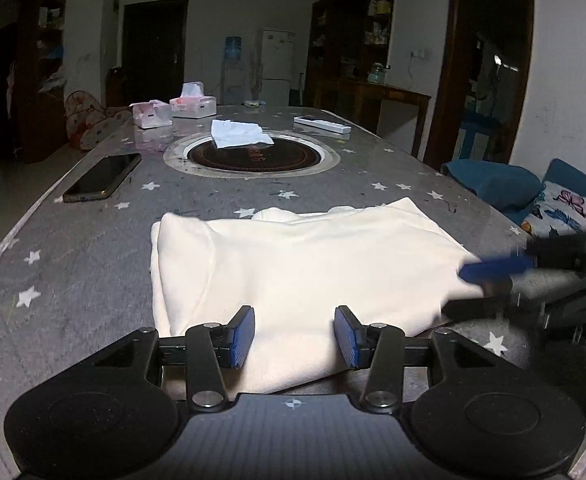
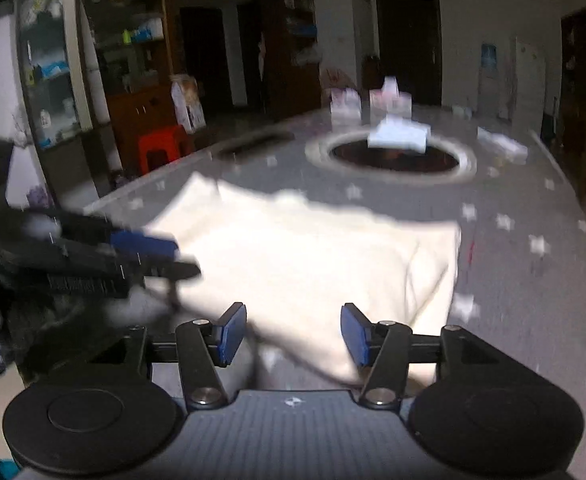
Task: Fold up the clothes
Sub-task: 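Move both open grippers to the folded sweatshirt's edge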
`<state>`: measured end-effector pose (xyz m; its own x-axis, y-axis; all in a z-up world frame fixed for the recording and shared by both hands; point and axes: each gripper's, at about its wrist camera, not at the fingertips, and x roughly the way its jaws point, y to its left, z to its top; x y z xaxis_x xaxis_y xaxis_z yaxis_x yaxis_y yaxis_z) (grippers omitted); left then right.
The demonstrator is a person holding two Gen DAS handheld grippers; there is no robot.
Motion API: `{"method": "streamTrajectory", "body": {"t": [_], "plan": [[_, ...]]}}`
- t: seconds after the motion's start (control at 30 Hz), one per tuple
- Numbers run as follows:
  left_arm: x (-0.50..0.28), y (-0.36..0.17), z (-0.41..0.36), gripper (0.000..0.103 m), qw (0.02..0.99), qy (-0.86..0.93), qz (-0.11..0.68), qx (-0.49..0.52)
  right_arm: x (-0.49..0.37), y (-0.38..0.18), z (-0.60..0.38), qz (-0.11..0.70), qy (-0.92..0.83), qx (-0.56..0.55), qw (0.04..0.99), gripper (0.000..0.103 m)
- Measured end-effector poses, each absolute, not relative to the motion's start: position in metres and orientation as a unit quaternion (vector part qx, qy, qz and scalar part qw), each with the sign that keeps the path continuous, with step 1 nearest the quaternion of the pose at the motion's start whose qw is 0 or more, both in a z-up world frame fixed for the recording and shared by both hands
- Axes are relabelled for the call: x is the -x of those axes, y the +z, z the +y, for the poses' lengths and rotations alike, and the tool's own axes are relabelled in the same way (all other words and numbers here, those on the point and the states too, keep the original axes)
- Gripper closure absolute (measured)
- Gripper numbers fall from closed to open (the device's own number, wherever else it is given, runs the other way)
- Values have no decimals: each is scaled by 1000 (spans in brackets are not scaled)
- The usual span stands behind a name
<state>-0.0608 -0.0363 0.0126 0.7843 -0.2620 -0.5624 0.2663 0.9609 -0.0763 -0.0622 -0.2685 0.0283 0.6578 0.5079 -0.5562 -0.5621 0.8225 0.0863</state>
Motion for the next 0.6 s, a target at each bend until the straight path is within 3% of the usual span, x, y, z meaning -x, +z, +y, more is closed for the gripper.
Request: {"method": "streamTrajectory", "body": {"t": [0.6], "plan": [[2,23,-12,51,944,-107,306,55,22,23,-263,301,281,26,911,47]]}}
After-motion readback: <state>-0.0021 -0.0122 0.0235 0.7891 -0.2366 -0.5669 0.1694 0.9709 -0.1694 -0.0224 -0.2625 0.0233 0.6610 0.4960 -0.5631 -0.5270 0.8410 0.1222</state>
